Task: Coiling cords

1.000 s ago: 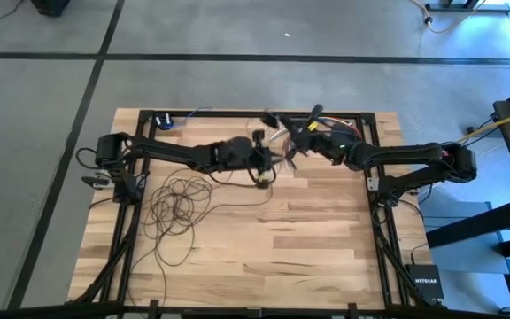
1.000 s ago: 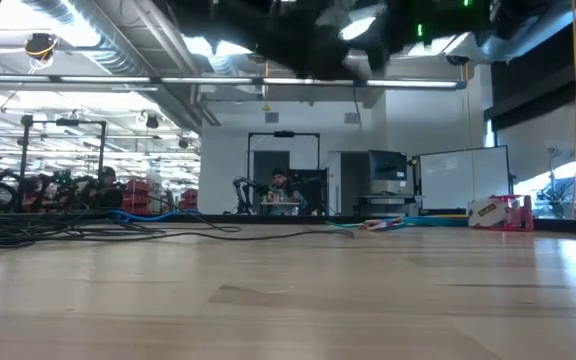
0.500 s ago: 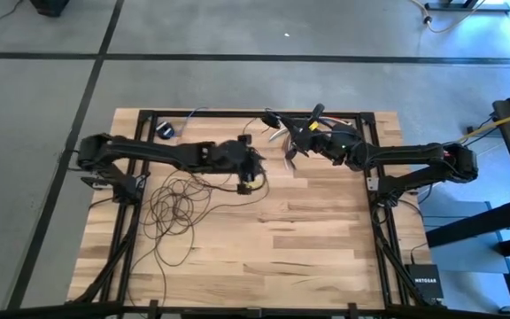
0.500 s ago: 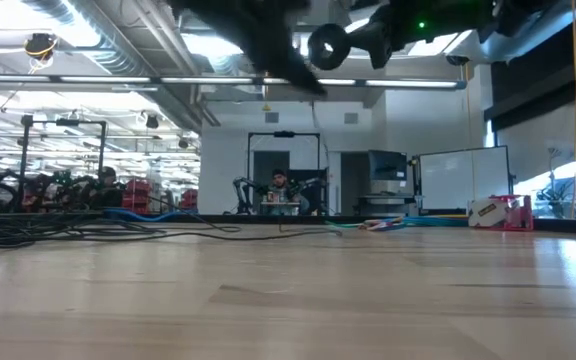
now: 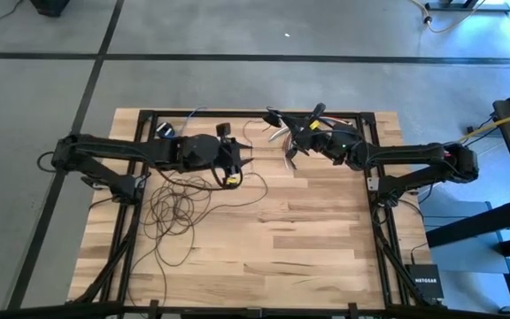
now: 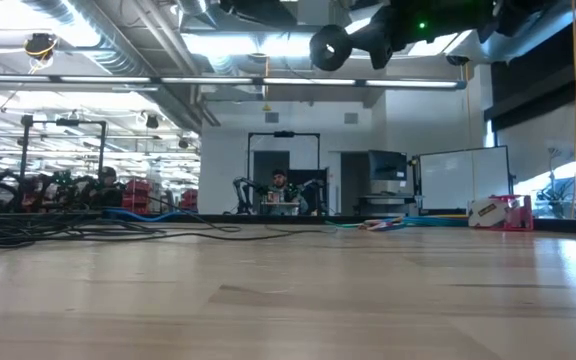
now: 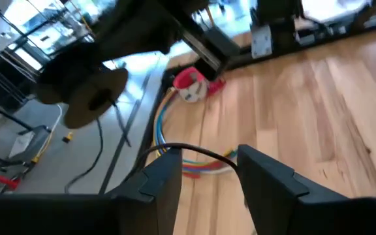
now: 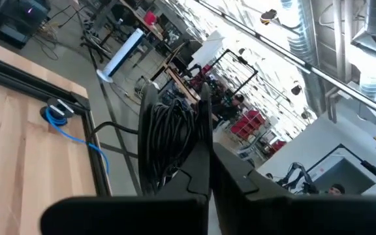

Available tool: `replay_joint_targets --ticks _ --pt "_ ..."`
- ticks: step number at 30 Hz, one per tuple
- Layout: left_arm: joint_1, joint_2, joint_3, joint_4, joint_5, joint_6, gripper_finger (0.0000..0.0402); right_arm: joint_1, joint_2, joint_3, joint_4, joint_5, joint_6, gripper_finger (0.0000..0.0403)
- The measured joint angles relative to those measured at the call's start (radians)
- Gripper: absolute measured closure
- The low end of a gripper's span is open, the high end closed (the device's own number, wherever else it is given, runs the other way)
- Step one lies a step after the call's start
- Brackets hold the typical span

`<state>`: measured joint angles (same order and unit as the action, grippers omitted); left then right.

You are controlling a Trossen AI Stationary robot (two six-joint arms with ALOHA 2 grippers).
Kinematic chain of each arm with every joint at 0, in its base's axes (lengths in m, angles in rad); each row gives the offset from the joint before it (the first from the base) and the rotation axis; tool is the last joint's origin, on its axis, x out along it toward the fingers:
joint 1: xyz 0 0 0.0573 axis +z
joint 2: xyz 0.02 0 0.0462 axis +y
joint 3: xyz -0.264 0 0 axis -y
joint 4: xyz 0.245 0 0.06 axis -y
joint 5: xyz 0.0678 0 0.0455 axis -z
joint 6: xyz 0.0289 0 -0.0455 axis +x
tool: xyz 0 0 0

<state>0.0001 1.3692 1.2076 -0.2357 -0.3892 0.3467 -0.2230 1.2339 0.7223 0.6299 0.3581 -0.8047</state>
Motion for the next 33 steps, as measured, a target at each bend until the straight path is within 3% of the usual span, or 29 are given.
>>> replay_joint_targets --ticks 9,11,14,26,33 --pt "0.087 -0.011 -0.001 -0.224 -0.015 -0.179 0.0261 0.000 0.000 0.000 -0.004 0.009 0.000 0.0394" --pt "0.094 -0.001 -0.020 -0.215 0.041 -0.224 0.0261 0.000 0.000 0.000 -0.003 0.009 0.000 0.0394" --pt "0.067 0.039 -0.041 -0.228 0.162 -0.189 0.0261 0.000 0.000 0.000 -0.004 0.009 -0.001 0.0394" --pt "0.090 0.046 -0.039 -0.083 0.139 -0.102 0.0260 0.000 0.000 0.000 -0.003 0.009 -0.001 0.0394" --pt "0.167 0.053 -0.003 -0.105 0.115 -0.102 0.0219 0.000 0.000 0.000 -0.003 0.009 -0.002 0.0394"
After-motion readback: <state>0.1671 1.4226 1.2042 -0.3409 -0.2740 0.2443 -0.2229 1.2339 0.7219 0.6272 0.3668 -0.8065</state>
